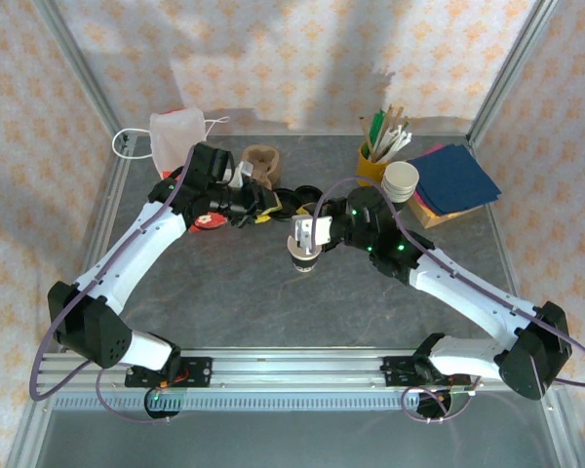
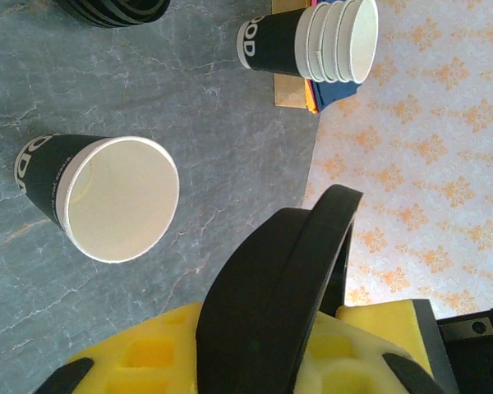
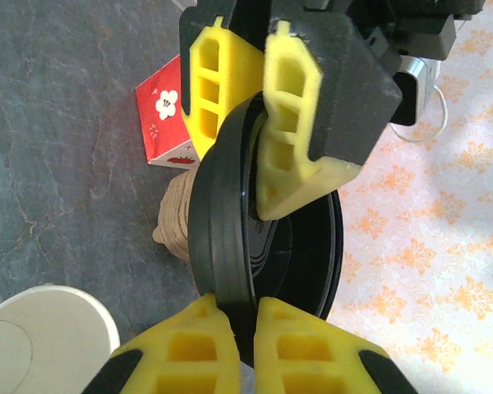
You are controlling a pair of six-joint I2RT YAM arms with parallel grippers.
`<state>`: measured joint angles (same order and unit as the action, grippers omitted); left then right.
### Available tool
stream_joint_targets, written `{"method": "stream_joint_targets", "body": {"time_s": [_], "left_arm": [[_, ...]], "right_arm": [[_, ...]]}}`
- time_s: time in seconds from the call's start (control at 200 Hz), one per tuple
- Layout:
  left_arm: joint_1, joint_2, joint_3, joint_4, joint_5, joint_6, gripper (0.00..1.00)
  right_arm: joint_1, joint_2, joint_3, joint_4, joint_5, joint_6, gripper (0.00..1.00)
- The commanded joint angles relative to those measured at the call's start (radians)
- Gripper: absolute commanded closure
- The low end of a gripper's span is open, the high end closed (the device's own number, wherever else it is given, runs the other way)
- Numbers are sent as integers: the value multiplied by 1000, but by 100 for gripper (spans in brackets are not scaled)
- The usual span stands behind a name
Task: Pack the takeout coffee
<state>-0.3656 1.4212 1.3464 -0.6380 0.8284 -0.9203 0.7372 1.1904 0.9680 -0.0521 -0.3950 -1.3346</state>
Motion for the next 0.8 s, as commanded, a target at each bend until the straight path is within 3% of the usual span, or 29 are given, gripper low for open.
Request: {"method": "stream_joint_targets", "body": {"time_s": [0.0, 0.17, 0.44, 0.536, 0.636, 0.796], "left_arm": [[7, -24, -7, 39, 18, -4, 64], [61, -69, -18, 70, -11, -11, 39], [206, -183, -60, 93, -153, 30, 28], [214, -200, -75, 97, -201, 58, 28], [214, -210, -110, 127, -224, 75, 28], [212, -221, -191, 183, -222, 98, 28]], "right_arm": [[5, -4, 48, 0, -20, 67, 100], [4, -34, 62, -34, -49, 164, 100], [4, -47, 72, -48, -96, 513, 100], [4, -54, 73, -30, -103, 730, 100], [-19, -36, 113, -41, -62, 1067, 100], [-146, 58, 197, -175, -275, 1511, 100]]}}
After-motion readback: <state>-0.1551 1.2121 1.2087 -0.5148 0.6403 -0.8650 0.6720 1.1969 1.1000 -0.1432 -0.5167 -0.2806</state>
